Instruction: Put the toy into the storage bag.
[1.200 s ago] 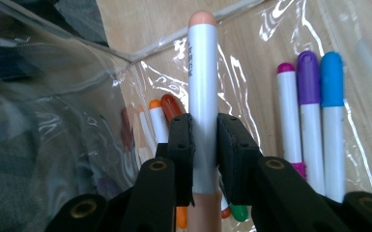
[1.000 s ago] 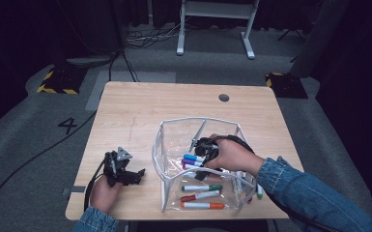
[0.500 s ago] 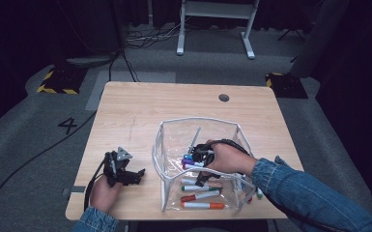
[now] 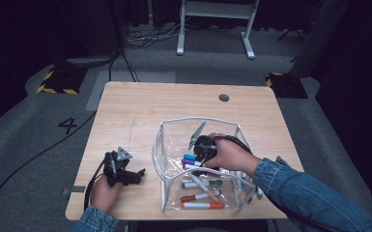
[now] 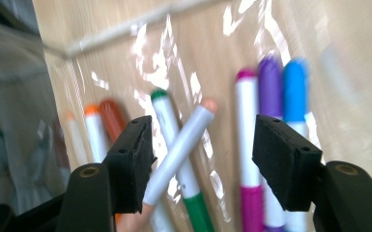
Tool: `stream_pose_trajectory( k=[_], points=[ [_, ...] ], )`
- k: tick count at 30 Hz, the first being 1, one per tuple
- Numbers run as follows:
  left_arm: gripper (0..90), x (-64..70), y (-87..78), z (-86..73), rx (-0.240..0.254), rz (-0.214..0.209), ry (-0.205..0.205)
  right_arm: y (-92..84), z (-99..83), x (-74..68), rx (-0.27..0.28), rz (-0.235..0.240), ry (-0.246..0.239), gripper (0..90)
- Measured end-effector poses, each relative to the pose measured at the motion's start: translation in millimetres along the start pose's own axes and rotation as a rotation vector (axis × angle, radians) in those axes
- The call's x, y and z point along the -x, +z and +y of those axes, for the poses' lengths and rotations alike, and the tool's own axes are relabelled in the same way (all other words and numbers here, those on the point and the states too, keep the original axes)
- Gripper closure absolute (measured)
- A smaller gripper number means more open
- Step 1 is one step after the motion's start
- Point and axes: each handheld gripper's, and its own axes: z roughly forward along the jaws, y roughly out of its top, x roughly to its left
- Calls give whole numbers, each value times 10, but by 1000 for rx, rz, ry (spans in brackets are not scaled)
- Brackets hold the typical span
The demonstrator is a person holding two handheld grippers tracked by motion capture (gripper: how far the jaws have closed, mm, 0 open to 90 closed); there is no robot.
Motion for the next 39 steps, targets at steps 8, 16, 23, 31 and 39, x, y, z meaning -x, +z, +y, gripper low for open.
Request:
stream_pose_trajectory(
  k=[8,16,23,31,39],
  points=[
    [0,0,0,0,0,0,0,-507,-31,-38,201,-73,18,413],
    [0,2,1,0,1,0,-3,-1122,-217,-173,359,-136,38,427],
    [0,0,0,0,0,1,1,-1516,-484,-236,433,-195,81,438],
    [0,0,1,0,0,1,0,-1774,-1036,-187,496,-263,219,430],
    [0,3,0,-1,2,2,-3,-1746,-1505,-68,479,-328,340,423]
  ],
)
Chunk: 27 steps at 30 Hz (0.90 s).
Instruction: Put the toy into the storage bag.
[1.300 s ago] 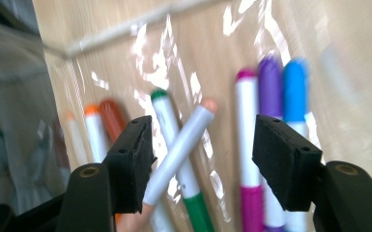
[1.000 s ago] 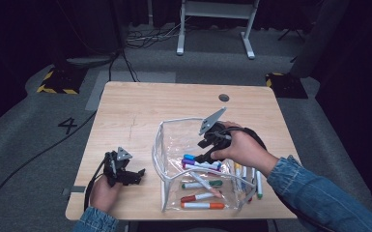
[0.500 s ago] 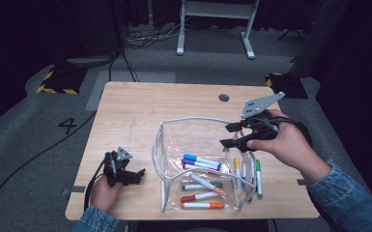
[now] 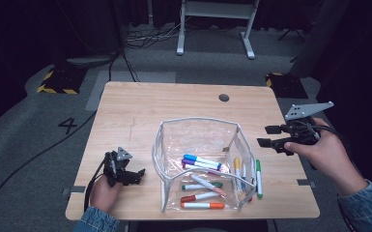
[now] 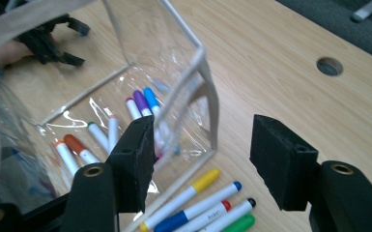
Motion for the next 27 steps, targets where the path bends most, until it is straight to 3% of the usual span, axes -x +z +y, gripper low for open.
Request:
stream_pose_trajectory(
  k=[10,21,27],
  points=[
    [0,-8,-9,0,-11,-2,-4,168,-389,228,-47,-60,87,423],
    [0,-8,-6,-2,-6,5,-10,615,-888,310,-113,-83,157,436],
    [0,-8,-5,-2,-6,5,-10,894,-1212,317,-165,-59,206,447]
  ],
)
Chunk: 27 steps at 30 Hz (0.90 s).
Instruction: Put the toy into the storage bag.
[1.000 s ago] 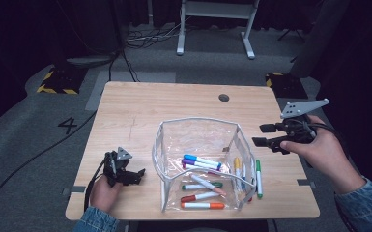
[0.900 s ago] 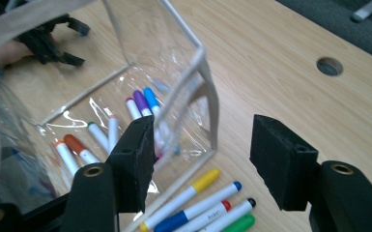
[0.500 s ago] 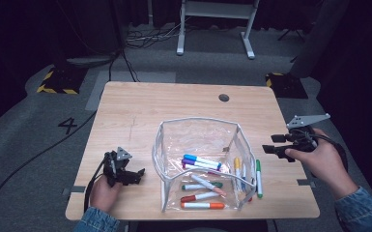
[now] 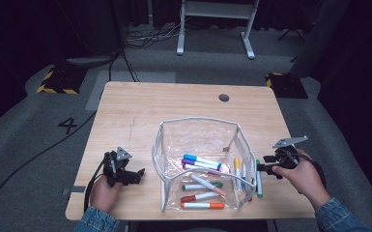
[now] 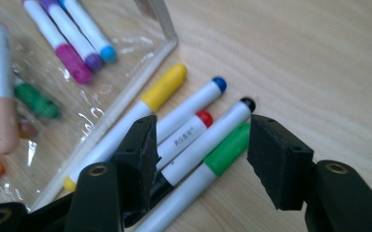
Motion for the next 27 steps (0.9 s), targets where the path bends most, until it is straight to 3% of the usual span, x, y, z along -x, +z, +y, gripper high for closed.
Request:
stream_pose_trajectory(
  k=[9,16,19,22,27],
  points=[
    [0,0,-1,-1,0,1,0,228,-237,32,-68,3,37,469],
    [0,2,-2,-1,-1,0,0,252,-334,105,-104,-50,51,500],
    [0,1,-2,-1,-1,0,1,237,-367,141,-116,-79,68,580],
    [0,2,-2,-1,0,0,0,193,-394,170,-141,-123,89,730],
    [0,2,-2,-1,-1,0,0,145,-442,230,-140,-163,151,768]
  ],
)
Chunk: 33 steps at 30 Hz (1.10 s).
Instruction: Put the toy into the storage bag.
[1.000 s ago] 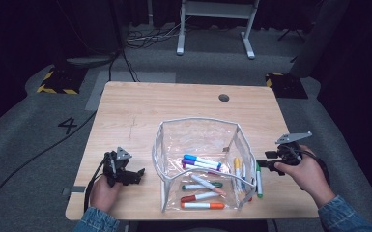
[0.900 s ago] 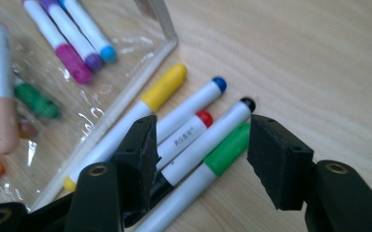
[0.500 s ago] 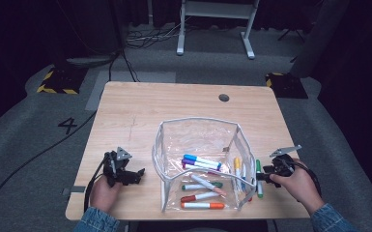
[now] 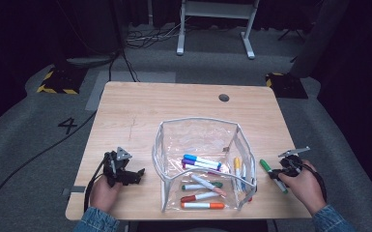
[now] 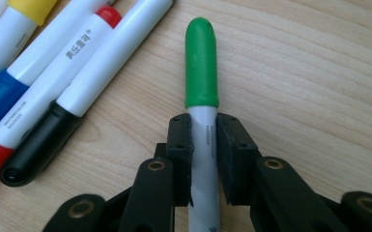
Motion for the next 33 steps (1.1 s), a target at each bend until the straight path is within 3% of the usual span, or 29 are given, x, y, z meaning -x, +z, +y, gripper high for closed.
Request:
stream_pose_trajectory(
  k=[4,7,24,33],
  points=[
    [0,0,1,0,1,0,-1,-44,-9,42,22,36,27,769],
    [0,0,2,0,1,-1,0,-173,32,30,58,62,34,769],
    [0,0,0,0,0,0,-1,-1115,416,-274,262,176,-88,769],
    [0,0,0,0,0,0,0,-1488,660,-551,301,216,-182,769]
  ],
)
